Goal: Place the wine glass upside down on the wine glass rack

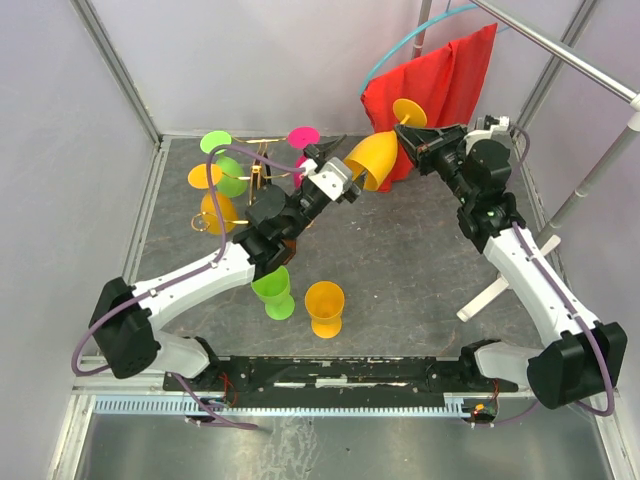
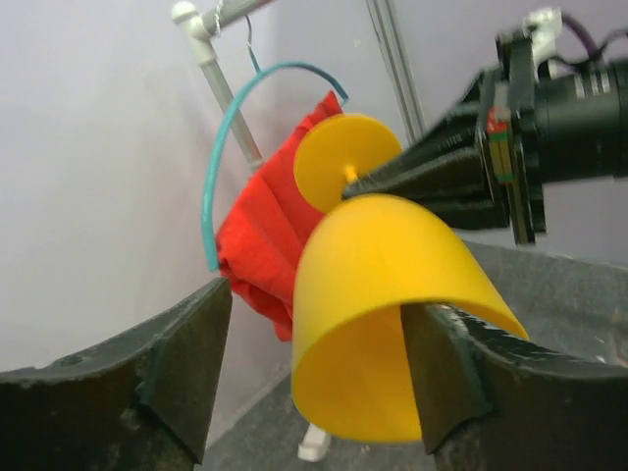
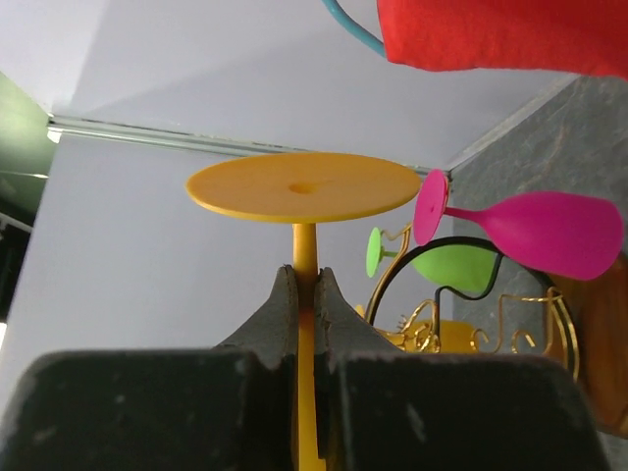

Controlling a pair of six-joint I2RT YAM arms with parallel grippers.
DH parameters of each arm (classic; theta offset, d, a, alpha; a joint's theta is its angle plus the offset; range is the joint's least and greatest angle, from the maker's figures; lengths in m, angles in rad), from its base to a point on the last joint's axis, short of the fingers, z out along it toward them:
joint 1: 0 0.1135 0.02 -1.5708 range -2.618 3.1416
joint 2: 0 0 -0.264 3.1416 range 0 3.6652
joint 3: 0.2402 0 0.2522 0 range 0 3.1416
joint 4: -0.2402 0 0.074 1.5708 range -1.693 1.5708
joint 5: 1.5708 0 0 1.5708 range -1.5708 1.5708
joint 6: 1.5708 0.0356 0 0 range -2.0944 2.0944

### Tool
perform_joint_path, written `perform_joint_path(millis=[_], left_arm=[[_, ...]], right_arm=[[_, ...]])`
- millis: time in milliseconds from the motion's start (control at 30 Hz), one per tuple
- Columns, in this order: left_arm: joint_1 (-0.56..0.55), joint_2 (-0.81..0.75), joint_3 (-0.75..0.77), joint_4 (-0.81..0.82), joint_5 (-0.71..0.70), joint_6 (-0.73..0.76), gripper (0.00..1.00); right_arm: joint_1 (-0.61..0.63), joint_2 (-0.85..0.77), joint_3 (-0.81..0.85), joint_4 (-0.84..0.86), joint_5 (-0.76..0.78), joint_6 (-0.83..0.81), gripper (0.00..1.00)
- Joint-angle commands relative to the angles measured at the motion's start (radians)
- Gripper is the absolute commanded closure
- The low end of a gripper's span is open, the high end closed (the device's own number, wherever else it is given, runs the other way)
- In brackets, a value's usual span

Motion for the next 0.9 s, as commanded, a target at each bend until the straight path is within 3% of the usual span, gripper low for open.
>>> perform_joint_path(millis=[0, 133, 367, 600, 767, 867], left_arm=[[-0.005, -0.089, -0.05, -0.051, 0.009, 0.033, 0.18], [-0.004, -0.166, -0.088, -0.166, 0.004, 0.004, 0.01], [0.022, -0.199, 0.035, -0.458, -0.074, -0.121, 0.01], [0.322, -0.108, 0.296, -0.656, 0.17, -0.397, 0.01], [0.413, -0.045, 0.434, -0.759, 0.19, -0.406, 0.01], [0.446, -0.054, 0.412, -0.736, 0.205, -0.421, 0.01]], right_arm=[[0.007, -0.017, 0.132, -0.113, 0.032, -0.249, 0.99], [0.008, -0.038, 0.198, -0.262, 0.121, -0.497, 0.99], [0.009, -0.062, 0.173, -0.335, 0.142, -0.888, 0.99], [0.102, -0.066, 0.005, -0.12, 0.04, -1.117, 0.99], [0.225, -0.053, -0.106, 0.091, 0.038, -1.234, 0.99], [0.267, -0.04, -0.197, 0.297, 0.036, -1.276, 0.99]])
